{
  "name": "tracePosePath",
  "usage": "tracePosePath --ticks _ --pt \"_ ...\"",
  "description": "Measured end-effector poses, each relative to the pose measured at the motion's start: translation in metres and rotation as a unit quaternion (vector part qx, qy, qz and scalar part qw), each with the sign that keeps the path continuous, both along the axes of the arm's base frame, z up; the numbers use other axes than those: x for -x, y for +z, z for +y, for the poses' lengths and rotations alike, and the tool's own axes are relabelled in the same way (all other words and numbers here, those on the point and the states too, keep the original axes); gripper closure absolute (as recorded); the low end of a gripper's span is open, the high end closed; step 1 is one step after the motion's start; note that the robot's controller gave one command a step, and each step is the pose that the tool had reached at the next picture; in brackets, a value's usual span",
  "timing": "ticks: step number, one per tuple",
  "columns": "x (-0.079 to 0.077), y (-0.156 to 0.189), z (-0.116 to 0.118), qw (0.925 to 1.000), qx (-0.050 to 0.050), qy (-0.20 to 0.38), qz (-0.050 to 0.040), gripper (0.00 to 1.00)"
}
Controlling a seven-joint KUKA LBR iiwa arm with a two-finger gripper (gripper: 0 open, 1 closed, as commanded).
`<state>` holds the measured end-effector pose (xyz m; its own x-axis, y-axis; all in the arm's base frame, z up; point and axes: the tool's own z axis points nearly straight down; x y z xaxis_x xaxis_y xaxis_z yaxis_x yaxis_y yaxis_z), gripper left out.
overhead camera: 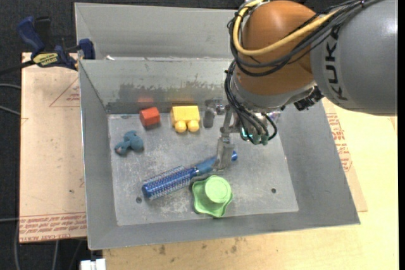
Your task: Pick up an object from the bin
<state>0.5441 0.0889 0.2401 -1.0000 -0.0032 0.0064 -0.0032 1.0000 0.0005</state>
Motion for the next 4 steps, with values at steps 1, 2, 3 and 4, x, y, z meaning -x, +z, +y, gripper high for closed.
tracePosePath --ticks 1,2,3,4 --pt "0.048 -0.089 -0.009 0.9996 0.001 -0.030 0.0022 0.00" --pt "-0.002 -0.144 -0.014 0.9896 -0.001 0.143 -0.0117 0.00" --pt "-0.004 -0.139 -0.012 0.9898 -0.002 0.142 -0.0129 1.00" --pt "-0.003 -0.145 -0.013 0.9898 -0.002 0.142 -0.0139 0.00"
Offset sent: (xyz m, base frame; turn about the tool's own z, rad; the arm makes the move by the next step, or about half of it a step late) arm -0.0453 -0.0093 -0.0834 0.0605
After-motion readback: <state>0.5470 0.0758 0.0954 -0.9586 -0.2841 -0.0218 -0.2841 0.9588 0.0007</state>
